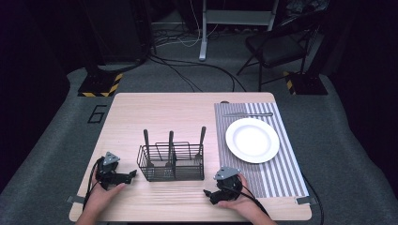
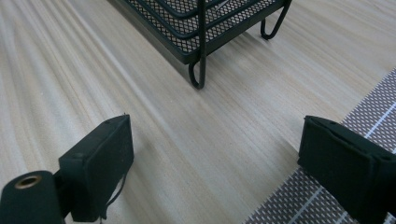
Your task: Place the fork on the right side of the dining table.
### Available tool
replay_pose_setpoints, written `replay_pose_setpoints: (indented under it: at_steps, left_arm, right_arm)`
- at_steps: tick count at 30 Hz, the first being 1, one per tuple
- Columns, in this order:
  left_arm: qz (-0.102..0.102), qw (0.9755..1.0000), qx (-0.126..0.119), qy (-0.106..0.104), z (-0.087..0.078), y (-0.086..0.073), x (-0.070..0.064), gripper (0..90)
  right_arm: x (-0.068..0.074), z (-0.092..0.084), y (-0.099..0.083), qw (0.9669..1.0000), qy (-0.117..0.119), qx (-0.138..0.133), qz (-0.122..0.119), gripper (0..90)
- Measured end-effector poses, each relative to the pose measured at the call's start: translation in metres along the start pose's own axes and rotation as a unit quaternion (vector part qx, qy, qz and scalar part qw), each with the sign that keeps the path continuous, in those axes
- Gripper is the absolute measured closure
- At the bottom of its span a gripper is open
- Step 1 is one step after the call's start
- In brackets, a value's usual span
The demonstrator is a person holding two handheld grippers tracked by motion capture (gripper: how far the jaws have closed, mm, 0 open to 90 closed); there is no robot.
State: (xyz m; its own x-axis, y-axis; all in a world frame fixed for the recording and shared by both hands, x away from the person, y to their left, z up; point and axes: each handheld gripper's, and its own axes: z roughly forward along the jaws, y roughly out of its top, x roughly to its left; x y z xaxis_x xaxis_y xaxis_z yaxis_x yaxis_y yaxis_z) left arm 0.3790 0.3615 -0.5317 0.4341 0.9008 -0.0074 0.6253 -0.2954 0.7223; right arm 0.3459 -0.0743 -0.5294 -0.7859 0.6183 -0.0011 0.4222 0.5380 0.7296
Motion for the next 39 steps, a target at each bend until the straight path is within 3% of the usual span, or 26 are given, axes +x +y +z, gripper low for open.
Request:
replay_pose_setpoints:
  at_steps: [3,7,14,21,28,39]
  left_arm:
    - [0.000,1.0000,0.000,0.000,0.000,0.000,0.000,0.3]
    - [0.002,1.0000,0.006,-0.002,-0.001,0.001,0.000,0.2]
    - [0.001,1.0000,0.006,-0.001,-0.001,0.001,0.000,0.3]
    - [0.000,1.0000,0.000,0.000,0.000,0.000,0.000,0.3]
    - [0.000,1.0000,0.000,0.000,0.000,0.000,0.000,0.3]
    - [0.001,1.0000,0.000,0.000,0.000,0.000,0.000,0.3]
  right_arm:
    - [0.001,-0.001,-0.001,0.9999,-0.004,-0.004,0.009,14.5]
    - [0.002,-0.002,-0.001,0.9999,-0.005,-0.004,0.008,15.6]
    - [0.005,-0.005,0.000,1.0000,-0.001,-0.003,0.007,25.5]
    - [0.005,-0.005,0.001,1.0000,0.003,0.001,0.004,27.5]
    - [0.004,-0.009,0.003,0.9997,0.019,0.004,0.018,31.1]
    - [0.001,-0.028,0.011,0.9990,0.023,-0.010,0.036,34.2]
